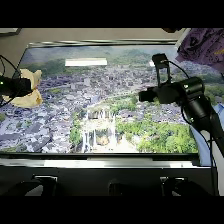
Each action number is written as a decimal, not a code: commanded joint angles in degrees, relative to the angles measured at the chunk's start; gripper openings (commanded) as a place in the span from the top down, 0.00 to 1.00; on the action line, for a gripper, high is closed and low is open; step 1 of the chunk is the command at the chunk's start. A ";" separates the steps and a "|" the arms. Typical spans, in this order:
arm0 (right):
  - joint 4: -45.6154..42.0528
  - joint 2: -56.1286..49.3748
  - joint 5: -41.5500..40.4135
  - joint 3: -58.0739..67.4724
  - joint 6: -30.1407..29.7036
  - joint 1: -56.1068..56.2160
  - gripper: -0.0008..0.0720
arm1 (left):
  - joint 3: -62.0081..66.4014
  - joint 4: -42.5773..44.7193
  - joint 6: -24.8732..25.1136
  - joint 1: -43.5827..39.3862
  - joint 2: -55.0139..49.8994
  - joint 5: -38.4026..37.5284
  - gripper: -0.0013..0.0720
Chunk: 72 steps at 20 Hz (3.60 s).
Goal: Fold the clothes and pants, and hang the long-sleeved shirts on hangers.
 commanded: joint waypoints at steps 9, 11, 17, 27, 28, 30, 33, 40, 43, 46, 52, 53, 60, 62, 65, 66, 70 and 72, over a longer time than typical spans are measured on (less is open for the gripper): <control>0.02 0.02 0.02 0.04 0.02 0.07 0.94 | 0.00 0.02 0.00 -0.07 -0.37 0.04 0.96; 0.02 0.02 0.00 0.04 0.02 0.07 0.94 | 0.00 0.00 0.00 -0.07 -0.57 0.00 0.96; 0.02 0.02 0.09 0.07 0.02 0.07 0.94 | -0.28 15.98 -7.10 1.05 -1.38 5.92 0.00; 0.02 0.02 0.15 0.07 0.02 0.04 0.94 | -0.22 16.96 -12.02 26.23 -32.87 32.68 0.00; 0.02 0.02 0.15 0.04 0.02 0.07 0.94 | -0.22 16.96 -12.24 27.89 -35.43 35.23 0.00; 0.02 0.02 0.15 0.04 0.02 0.04 0.94 | -0.20 16.96 -13.03 30.49 -39.15 40.17 0.00; 0.00 0.02 0.15 0.04 0.02 0.04 0.94 | 0.92 16.90 -12.96 31.87 -43.65 46.49 0.00; 0.00 0.02 0.17 0.04 0.02 0.07 0.94 | 1.44 16.24 -12.94 29.31 -48.63 51.91 0.05; 0.02 0.02 0.17 0.04 0.02 0.04 0.94 | 2.38 12.68 -12.74 27.80 -47.04 46.16 0.96; 0.02 0.02 0.17 0.07 0.02 0.07 0.94 | 3.78 6.88 -9.88 25.00 -43.01 37.64 0.97; 0.02 0.02 0.17 0.04 0.02 0.07 0.94 | -3.34 -9.09 -6.54 9.18 -23.58 24.52 0.97; 0.02 0.02 0.17 0.04 0.02 0.07 0.94 | -7.13 -10.60 -8.61 4.52 -19.56 23.63 0.97; 0.02 0.02 0.17 0.07 0.02 0.07 0.94 | -29.81 -16.13 -32.11 -36.22 -8.46 36.46 0.97; 0.02 0.02 0.17 0.07 0.02 0.07 0.94 | -33.07 -16.13 -39.74 -45.29 -10.64 44.72 0.97; 0.02 0.02 0.17 0.07 0.02 0.04 0.94 | -34.12 -17.11 -44.41 -50.07 -14.60 48.35 0.36; 0.02 0.02 0.17 0.04 0.02 0.04 0.94 | -34.05 -18.16 -43.08 -49.05 -14.27 47.58 0.09; 0.02 0.02 0.31 0.07 0.04 0.07 0.94 | -30.40 -18.99 -25.59 -36.33 -7.80 35.91 0.05; 0.02 0.02 2.14 0.04 0.04 0.07 0.94 | -28.39 -18.91 -19.39 -27.39 -4.31 30.75 0.07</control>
